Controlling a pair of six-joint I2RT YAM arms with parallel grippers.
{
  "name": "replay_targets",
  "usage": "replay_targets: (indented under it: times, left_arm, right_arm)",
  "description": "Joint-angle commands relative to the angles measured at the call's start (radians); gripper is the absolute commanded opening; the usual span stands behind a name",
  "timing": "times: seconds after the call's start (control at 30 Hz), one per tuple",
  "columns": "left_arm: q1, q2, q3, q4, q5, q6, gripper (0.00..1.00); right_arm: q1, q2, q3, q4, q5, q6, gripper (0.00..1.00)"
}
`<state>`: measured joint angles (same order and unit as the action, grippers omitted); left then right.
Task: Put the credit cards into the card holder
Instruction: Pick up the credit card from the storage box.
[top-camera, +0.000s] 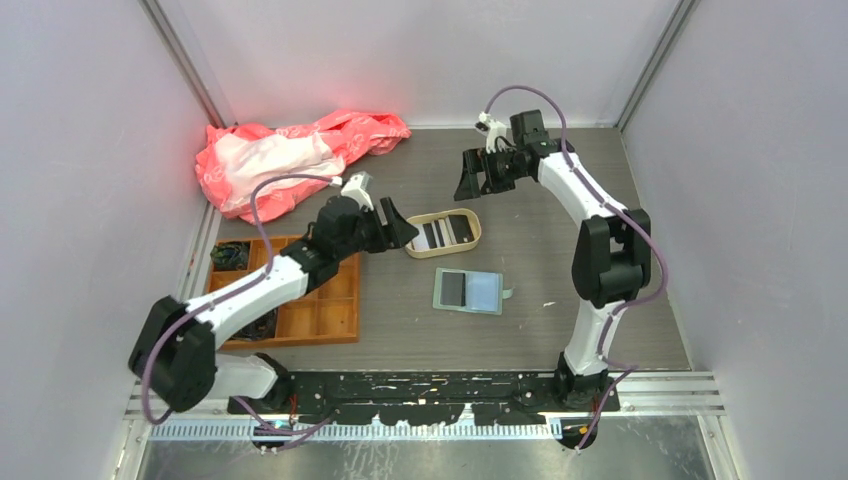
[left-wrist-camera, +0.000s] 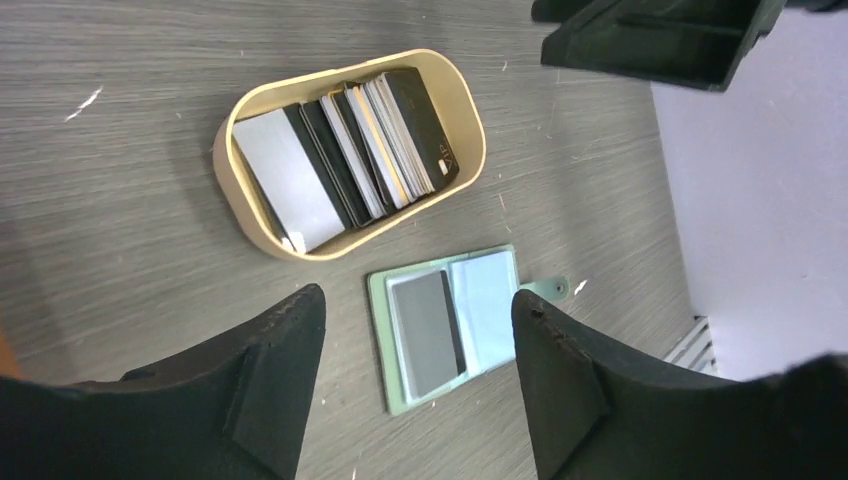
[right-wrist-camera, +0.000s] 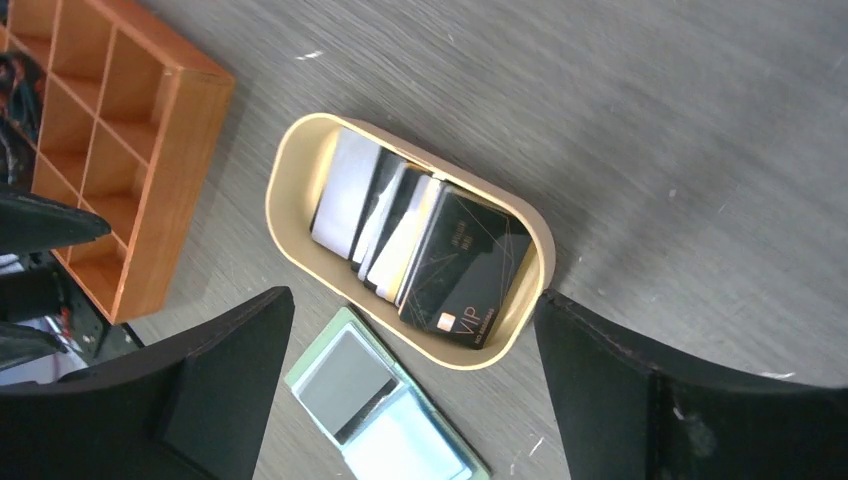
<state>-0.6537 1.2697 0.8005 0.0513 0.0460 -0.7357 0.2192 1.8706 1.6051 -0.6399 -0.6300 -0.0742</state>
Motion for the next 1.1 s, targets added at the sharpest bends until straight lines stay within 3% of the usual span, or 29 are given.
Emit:
replay_targets:
  times: [0.0, 0.1, 0.23, 0.53, 0.7, 1.07]
  left_arm:
    - [0.047, 0.138, 0.073, 0.178, 0.214, -0.149, 0.66]
    - [0.047, 0.241, 0.134, 0.163, 0.22, -0.19, 0.58]
    - [0.046, 0.364, 0.213, 0.115, 0.181, -0.216, 0.5]
    - [0.045, 0.559, 0.397, -0.068, 0.07, -0.232, 0.52]
    - [0.045, 0.621, 0.431, -0.081, 0.077, -0.23, 0.53]
    - [0.044, 0.685, 0.463, -0.096, 0.099, -0.24, 0.52]
  right_arm:
    - [0.013, 0.047, 0.035, -0.014, 0.03, 0.092, 0.9]
    - [0.039, 0.076, 0.017, -0.011, 0.072, 0.103, 0.78]
    - [0.069, 0.108, 0.007, -0.016, 0.122, 0.107, 0.73]
    - [0.119, 0.2, 0.069, -0.073, 0.279, 0.095, 0.72]
    - [0.122, 0.224, 0.072, -0.092, 0.317, 0.082, 0.71]
    - [0.121, 0.224, 0.044, -0.091, 0.305, 0.085, 0.52]
